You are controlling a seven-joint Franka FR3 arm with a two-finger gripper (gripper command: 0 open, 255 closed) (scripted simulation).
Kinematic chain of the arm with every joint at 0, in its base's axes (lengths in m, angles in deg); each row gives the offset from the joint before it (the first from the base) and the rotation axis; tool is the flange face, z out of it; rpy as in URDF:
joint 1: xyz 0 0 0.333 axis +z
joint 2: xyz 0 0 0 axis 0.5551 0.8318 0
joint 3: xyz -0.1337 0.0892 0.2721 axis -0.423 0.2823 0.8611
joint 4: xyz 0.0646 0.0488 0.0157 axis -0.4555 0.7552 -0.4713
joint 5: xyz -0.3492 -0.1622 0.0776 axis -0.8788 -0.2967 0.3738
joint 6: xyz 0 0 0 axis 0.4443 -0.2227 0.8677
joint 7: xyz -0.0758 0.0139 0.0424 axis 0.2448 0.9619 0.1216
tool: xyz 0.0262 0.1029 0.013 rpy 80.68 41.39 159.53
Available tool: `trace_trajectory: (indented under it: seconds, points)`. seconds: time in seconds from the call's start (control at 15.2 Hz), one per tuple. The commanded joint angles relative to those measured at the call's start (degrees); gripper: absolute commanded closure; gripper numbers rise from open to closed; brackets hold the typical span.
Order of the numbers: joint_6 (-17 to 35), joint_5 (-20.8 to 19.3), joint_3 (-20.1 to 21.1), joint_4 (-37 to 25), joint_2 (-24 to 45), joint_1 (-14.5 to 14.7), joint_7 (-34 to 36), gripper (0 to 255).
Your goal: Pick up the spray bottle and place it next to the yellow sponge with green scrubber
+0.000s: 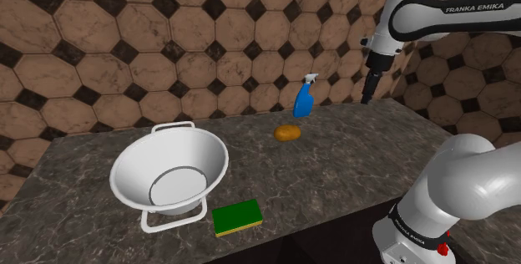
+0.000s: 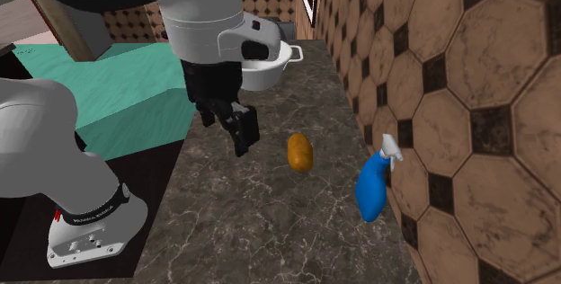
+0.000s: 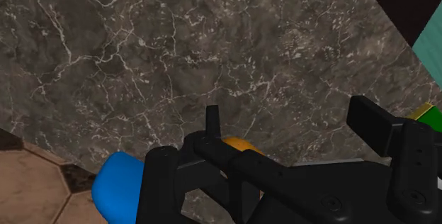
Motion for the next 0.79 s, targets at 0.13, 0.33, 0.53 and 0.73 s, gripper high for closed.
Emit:
trace_trajectory:
  seconds: [0.13, 0.33, 0.53, 0.73]
  points:
    - [7.59, 0.26, -8.73, -2.43, 6.67, 3.28, -11.86, 0]
    - [12.45, 2.83, -15.65, -5.4, 12.66, 7.25, -21.34, 0]
    - [16.35, 8.07, -23.35, -9.39, 19.73, 12.8, -32.07, 0]
    - [18.55, 17.41, -32.16, -14.46, 28.76, 19.86, -45.11, 0]
